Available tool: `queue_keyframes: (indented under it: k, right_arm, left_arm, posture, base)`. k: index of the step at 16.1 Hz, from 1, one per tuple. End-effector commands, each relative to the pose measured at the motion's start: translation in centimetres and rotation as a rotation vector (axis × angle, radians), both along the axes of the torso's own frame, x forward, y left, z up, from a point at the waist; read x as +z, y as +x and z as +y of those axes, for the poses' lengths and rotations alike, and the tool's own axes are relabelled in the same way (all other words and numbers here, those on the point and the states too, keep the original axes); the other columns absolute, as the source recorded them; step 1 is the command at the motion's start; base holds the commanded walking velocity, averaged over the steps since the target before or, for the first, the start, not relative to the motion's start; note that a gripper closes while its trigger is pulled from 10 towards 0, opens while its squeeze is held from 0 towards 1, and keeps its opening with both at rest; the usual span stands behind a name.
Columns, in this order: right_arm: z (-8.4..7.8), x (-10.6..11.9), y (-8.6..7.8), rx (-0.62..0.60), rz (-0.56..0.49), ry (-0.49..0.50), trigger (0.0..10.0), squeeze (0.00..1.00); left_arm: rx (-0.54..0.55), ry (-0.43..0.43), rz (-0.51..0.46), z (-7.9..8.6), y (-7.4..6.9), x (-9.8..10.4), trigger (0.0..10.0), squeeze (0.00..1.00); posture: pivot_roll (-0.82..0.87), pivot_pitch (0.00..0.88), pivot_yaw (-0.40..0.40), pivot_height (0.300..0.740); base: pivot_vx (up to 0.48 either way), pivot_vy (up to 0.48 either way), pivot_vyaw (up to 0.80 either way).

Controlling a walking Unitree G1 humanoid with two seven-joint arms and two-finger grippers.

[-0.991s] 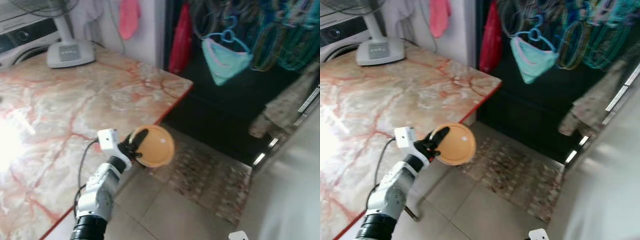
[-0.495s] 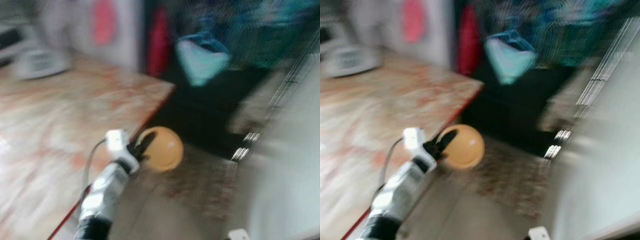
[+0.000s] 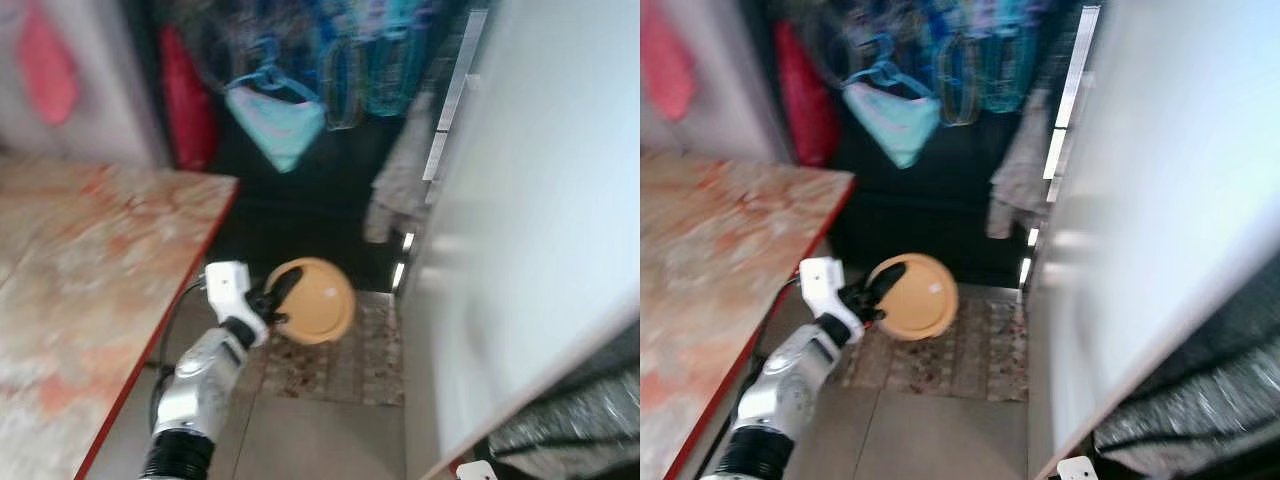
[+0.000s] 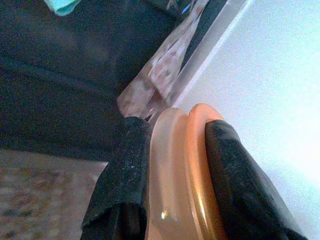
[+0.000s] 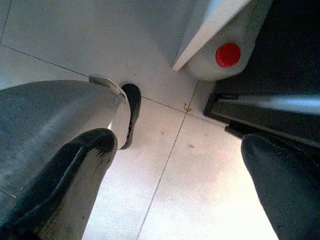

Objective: Restocking fridge

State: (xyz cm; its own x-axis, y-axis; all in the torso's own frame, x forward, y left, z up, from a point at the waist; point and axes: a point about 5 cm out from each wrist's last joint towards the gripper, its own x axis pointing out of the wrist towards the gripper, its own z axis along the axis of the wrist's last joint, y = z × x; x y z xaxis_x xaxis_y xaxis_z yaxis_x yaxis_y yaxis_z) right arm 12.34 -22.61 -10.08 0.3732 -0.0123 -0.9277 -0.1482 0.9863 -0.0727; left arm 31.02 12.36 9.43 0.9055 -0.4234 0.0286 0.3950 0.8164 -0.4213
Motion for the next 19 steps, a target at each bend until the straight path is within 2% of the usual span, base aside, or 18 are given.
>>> queue_keyframes:
  k: [1,4,6,7,9,10,11,13,14,16,19]
  right_arm:
    - [0.0,0.0,-0.1,-0.016,-0.003,0.003,10.0,0.00]
    - [0.0,0.0,0.0,-0.016,-0.004,0.004,10.0,0.00]
    - [0.0,0.0,0.1,-0.016,-0.007,0.005,10.0,0.00]
    - [0.0,0.0,0.1,-0.015,-0.008,0.006,10.0,0.00]
    - [0.1,0.1,0.3,-0.008,-0.010,0.007,10.0,0.00]
    - [0.1,0.1,0.3,-0.008,-0.012,0.007,10.0,0.00]
    - [0.2,0.1,0.4,-0.013,-0.015,0.008,10.0,0.00]
    - [0.2,0.1,0.4,-0.019,-0.018,0.006,10.0,0.00]
    - [0.2,0.1,0.4,-0.019,-0.018,0.006,10.0,0.00]
    - [0.3,0.0,0.4,-0.028,-0.019,0.007,10.0,0.00]
    - [0.3,0.0,0.3,-0.034,-0.020,0.004,10.0,0.00]
  left_arm:
    - [0.015,0.020,0.000,0.0,0.1,0.0,10.0,0.00]
    - [0.201,0.068,0.082,2.3,0.6,-1.6,10.0,0.00]
    - [0.340,0.120,0.236,4.1,0.6,-4.0,10.0,0.00]
    - [0.353,0.127,0.264,4.3,0.6,-4.5,10.0,0.00]
    - [0.344,0.088,0.438,4.6,-0.6,-7.7,10.0,0.00]
    - [0.387,0.067,0.527,5.4,-1.3,-9.1,10.0,0.00]
    - [0.422,0.067,0.585,6.2,-1.9,-9.9,10.0,0.00]
    - [0.483,0.098,0.738,7.8,-4.3,-12.2,10.0,0.00]
    - [0.500,0.096,0.777,8.1,-5.0,-12.8,10.0,0.00]
    - [0.478,0.144,0.845,7.9,-7.0,-14.4,10.0,0.00]
    - [0.493,0.148,0.905,7.7,-8.6,-15.5,10.0,0.00]
  posture:
    - [-0.09,0.000,0.035,0.740]
    - [-0.09,0.000,0.036,0.740]
    - [-0.09,0.000,0.035,0.740]
    - [-0.09,0.000,0.035,0.740]
    - [-0.09,0.000,0.033,0.740]
    - [-0.09,0.000,0.035,0.740]
    - [-0.10,0.000,0.037,0.740]
    - [-0.10,0.000,0.045,0.740]
    - [-0.10,0.000,0.049,0.740]
    - [-0.12,0.000,0.058,0.740]
    - [-0.12,0.000,0.059,0.740]
  base:
    - [0.000,0.000,-0.79]
    - [0.000,0.000,-0.79]
    - [0.000,0.000,-0.78]
    - [0.000,0.000,-0.78]
    - [0.000,0.000,-0.78]
    - [0.000,0.000,-0.77]
    - [0.000,0.000,-0.77]
    - [0.000,0.000,-0.77]
    - [0.000,0.000,-0.77]
    - [0.000,0.000,-0.77]
    - [0.000,0.000,-0.77]
